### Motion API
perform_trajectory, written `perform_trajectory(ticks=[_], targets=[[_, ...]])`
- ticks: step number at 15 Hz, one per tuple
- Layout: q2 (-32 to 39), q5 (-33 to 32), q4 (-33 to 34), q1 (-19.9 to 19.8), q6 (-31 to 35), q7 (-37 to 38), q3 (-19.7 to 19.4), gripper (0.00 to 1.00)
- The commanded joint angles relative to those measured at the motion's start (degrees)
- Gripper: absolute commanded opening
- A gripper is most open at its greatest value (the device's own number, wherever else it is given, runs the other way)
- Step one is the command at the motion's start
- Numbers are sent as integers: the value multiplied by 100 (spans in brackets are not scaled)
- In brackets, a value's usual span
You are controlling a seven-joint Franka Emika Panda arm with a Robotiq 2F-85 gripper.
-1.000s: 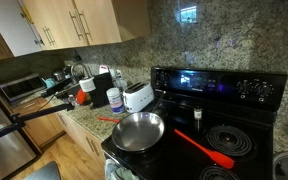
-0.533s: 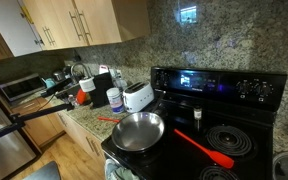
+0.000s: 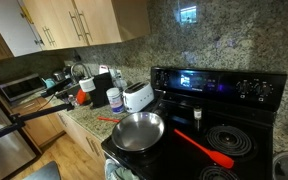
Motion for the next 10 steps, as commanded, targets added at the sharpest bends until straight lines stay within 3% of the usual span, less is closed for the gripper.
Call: perform_trajectory(ticks=[1, 10], targets=[[129, -178, 140, -143, 139, 188, 96, 2], [887, -545, 1006, -144, -256, 130, 362, 3]])
